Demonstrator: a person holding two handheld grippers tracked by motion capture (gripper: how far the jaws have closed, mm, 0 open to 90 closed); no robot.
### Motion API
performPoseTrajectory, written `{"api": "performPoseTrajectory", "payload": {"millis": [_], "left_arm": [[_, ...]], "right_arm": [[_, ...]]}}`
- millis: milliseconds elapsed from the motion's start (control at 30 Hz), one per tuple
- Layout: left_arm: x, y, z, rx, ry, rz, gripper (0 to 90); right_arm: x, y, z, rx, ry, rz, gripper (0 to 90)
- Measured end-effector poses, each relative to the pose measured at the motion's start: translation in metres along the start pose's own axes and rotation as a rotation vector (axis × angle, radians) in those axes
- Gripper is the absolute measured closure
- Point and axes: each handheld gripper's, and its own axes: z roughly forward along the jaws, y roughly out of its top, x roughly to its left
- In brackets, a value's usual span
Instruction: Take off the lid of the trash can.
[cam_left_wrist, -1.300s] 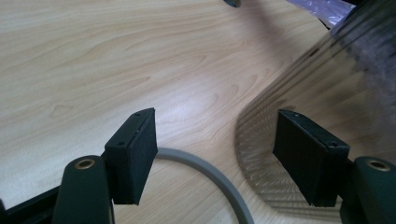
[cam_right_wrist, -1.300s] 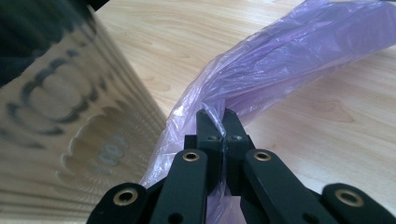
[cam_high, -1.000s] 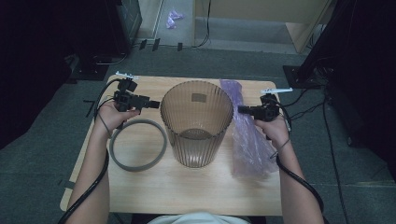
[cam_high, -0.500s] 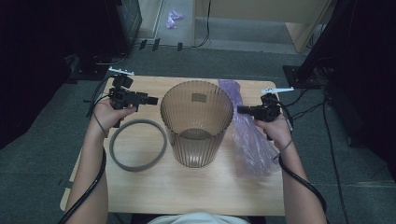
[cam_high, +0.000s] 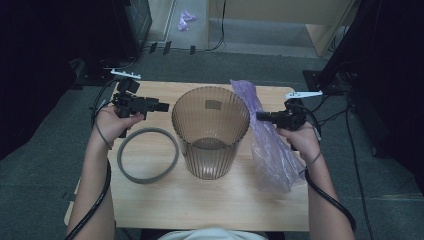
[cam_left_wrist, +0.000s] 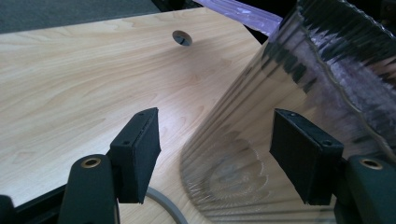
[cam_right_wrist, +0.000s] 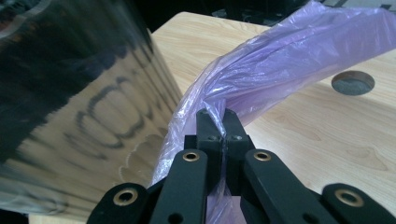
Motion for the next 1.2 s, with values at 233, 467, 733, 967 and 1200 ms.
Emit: {"api": "performPoseTrajectory", "payload": {"millis": [233, 467, 733, 967, 1200], "left_arm": [[-0.012, 0.003, -0.012, -0.014, 0.004, 0.024, 32.6], [-0.027, 0.007, -0.017, -0.03, -0.007, 0.059, 32.5], [-0.037, 0.007, -0.018, 0.007, -0.022, 0.044, 31.1], [-0.046, 0.01, -0.017, -0.017, -0.032, 0.065, 31.1], [-0.06, 0.013, -0.013, -0.007, -0.049, 0.099, 31.2]], "right_arm": [[0.005, 0.001, -0.008, -0.013, 0.017, -0.002, 90.0], [0.012, 0.004, -0.019, -0.04, 0.04, -0.005, 90.0], [0.024, 0.01, -0.028, -0.062, 0.062, -0.026, 90.0], [0.03, 0.012, -0.033, -0.066, 0.077, -0.023, 90.0], [0.041, 0.016, -0.04, -0.077, 0.095, -0.037, 90.0]]}}
